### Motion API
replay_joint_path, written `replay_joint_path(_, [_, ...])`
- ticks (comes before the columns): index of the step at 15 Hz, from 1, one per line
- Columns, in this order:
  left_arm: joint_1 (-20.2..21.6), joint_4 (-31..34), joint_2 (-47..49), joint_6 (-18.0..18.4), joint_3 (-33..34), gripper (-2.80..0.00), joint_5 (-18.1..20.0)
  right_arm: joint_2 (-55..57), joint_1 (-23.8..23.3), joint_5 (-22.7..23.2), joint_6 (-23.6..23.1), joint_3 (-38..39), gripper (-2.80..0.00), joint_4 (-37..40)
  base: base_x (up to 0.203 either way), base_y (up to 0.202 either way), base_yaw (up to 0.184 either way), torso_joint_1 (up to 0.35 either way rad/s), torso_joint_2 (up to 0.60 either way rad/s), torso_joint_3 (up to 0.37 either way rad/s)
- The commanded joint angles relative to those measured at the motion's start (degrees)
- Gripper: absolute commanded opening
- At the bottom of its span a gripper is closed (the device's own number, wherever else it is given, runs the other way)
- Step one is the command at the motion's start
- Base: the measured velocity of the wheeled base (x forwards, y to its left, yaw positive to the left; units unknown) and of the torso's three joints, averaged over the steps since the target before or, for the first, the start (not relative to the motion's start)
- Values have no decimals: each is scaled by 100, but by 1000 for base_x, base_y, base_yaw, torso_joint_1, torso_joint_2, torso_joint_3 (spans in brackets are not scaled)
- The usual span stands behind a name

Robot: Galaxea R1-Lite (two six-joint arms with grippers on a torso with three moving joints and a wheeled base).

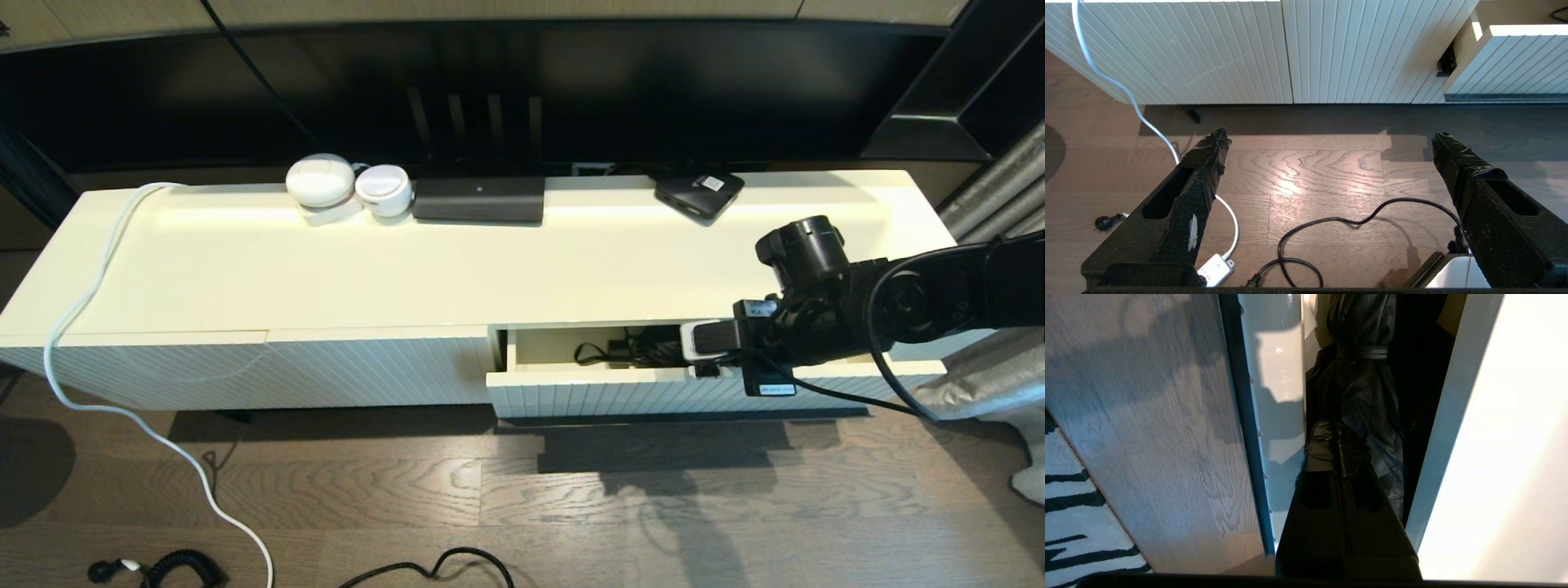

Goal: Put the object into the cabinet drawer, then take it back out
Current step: Open the drawer

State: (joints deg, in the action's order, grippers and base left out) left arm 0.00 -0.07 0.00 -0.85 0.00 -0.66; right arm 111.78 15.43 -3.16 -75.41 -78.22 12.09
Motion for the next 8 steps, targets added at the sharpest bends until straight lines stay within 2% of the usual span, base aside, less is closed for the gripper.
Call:
replay_joint_path(1, [0, -1, 0, -3, 0, 0, -4, -37, 64, -1, -39, 16, -280, 113, 0, 0, 0, 0, 0, 0])
replay_joint_path(8, [0, -1, 0, -3, 0, 0, -4, -91, 158, -1, -18, 191, -280, 268, 0, 0, 0, 0, 0, 0])
